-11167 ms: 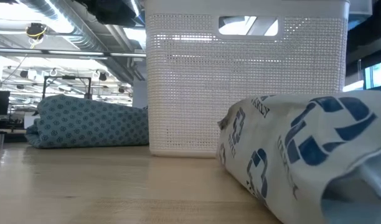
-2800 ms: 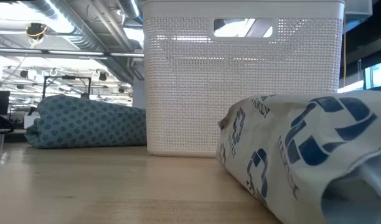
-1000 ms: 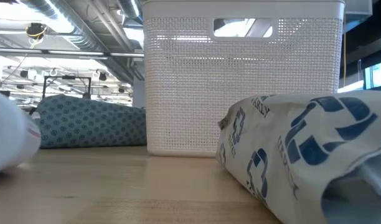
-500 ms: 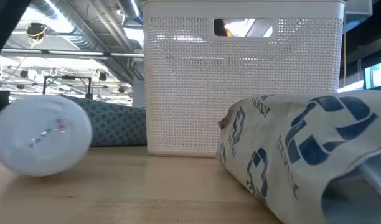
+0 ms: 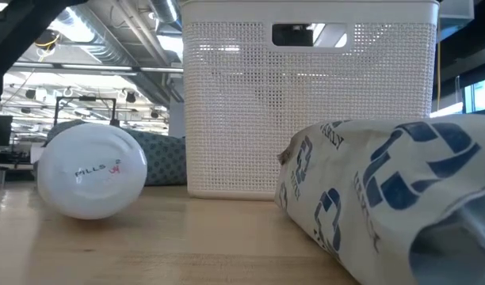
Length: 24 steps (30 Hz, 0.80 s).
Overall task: Pick & place medical supplies in basket/bin
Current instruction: Put the orange medicine bottle into the white bin
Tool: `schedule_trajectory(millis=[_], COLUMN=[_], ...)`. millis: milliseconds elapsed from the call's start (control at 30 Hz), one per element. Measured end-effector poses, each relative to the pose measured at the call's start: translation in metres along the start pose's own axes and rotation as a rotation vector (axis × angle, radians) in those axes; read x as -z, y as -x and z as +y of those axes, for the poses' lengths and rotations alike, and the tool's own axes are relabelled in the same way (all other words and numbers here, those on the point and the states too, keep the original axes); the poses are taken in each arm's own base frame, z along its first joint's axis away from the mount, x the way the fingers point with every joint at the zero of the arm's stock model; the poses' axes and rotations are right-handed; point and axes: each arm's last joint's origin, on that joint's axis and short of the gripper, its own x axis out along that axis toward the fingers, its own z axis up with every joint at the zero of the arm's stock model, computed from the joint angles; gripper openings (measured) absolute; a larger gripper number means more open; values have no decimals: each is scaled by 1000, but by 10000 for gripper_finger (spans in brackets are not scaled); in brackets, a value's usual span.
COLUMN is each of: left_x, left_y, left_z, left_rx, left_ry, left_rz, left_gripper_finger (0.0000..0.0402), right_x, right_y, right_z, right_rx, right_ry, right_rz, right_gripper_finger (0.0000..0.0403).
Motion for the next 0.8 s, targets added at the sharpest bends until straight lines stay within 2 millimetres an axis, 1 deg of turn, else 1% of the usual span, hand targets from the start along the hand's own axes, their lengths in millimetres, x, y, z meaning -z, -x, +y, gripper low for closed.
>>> schedule_trajectory(millis=[133,367,633,800], left_x=[2,4,16,17], left_y=[-10,-14,-19,-31], left_z=[0,-1,-3,-3], left_rx=[5,26,39,41], left_ry=[-14,-13,-6,-4], left_rz=[34,64,167,188], left_gripper_finger=[208,208,208,208], right_x=[0,1,5,5], right_y=[-5,-14,-15,-15], right_z=[1,4,4,4], right_rx=[1,1,2,3], right_ry=[5,22,32,30], right_rz=[18,66,113,112], right_gripper_finger=[278,278,278,278])
